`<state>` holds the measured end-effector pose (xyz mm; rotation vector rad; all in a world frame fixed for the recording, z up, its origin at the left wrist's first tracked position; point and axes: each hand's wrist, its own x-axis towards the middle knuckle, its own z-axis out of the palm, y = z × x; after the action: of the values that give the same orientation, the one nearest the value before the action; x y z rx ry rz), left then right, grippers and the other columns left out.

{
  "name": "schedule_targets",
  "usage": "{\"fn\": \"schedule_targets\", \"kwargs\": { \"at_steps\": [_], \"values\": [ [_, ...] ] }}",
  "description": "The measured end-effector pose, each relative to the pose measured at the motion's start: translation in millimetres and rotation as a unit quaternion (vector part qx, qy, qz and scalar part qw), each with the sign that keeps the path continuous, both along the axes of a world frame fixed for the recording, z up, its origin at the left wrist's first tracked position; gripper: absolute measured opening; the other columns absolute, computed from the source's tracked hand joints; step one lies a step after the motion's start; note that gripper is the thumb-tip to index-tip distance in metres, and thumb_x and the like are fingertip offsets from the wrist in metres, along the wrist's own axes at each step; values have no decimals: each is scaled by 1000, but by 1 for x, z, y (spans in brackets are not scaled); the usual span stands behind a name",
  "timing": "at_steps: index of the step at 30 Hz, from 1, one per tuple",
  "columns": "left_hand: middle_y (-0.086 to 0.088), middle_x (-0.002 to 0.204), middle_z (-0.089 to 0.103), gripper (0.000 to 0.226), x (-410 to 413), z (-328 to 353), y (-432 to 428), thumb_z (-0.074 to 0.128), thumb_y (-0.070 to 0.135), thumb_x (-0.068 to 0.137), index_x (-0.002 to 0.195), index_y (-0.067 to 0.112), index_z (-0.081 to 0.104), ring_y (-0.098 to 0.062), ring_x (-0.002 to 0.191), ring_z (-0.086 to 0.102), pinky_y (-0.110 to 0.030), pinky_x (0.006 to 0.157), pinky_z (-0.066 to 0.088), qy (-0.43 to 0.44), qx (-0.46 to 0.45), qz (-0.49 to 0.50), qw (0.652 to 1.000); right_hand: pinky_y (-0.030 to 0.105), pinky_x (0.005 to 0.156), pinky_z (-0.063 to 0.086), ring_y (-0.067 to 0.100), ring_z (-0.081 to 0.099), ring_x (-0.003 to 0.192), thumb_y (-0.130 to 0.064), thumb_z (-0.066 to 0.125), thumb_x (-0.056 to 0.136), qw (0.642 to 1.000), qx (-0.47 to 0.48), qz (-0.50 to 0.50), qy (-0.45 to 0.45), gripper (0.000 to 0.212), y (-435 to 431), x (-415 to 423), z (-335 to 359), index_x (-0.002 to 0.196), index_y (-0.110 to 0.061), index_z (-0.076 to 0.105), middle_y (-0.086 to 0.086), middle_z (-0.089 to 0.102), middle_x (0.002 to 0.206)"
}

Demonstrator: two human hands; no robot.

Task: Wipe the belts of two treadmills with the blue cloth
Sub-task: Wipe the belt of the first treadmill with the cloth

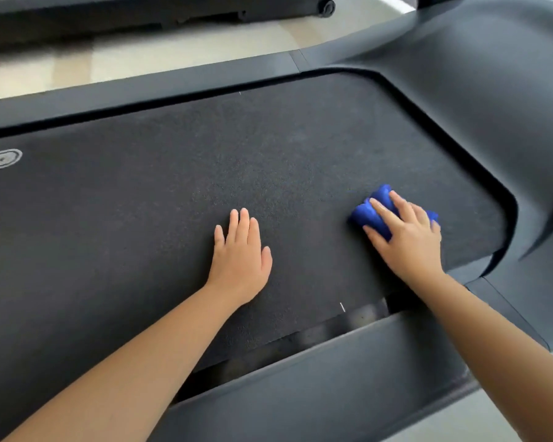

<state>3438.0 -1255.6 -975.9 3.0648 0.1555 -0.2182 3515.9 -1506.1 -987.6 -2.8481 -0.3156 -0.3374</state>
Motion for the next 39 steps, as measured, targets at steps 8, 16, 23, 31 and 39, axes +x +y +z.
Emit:
{"fn": "schedule_targets", "kwargs": {
  "at_steps": [8, 16, 23, 31, 39],
  "values": [
    [-8, 157, -3, 62, 33, -9, -19, 29, 35, 98, 148, 8, 7, -22, 144, -5, -46, 113, 4, -42, -33, 40, 998, 62, 81, 42, 38, 57, 107, -47, 50, 75, 998, -15, 48, -22, 49, 45, -39, -3, 115, -24, 66, 12, 57, 129],
    [-3, 157, 5, 60, 30, -12, -14, 36, 36, 96, 148, 12, 17, -16, 144, -1, -42, 114, 3, -78, -72, 49, 993, 54, 83, 44, 33, 58, 108, -52, 43, 76, 994, -27, 106, -25, 52, 15, -21, -7, 118, -29, 64, 6, 57, 130],
    [-4, 157, 9, 59, 30, -12, -17, 37, 34, 95, 147, 10, 21, -18, 144, 2, -44, 115, 5, -87, -79, 55, 992, 57, 102, 24, 32, 29, 133, -38, 58, 88, 982, 15, -182, 41, 51, -94, 39, 3, 136, -25, 49, 8, 31, 151],
    [-4, 156, 11, 59, 30, -13, -17, 41, 31, 95, 146, 9, 24, -18, 144, 5, -44, 115, 6, -91, -79, 60, 991, 61, 78, 44, 38, 56, 108, -47, 47, 77, 999, -36, -18, -20, 50, -12, -23, -3, 117, -24, 64, 13, 57, 128],
    [-5, 156, 10, 59, 29, -11, -17, 40, 31, 95, 147, 8, 22, -19, 144, 4, -45, 114, 6, -86, -77, 56, 992, 61, 98, 31, 37, 40, 126, -44, 57, 86, 990, -34, -130, 37, 51, -97, 33, 3, 132, -23, 54, 12, 40, 145]
  ]
}}
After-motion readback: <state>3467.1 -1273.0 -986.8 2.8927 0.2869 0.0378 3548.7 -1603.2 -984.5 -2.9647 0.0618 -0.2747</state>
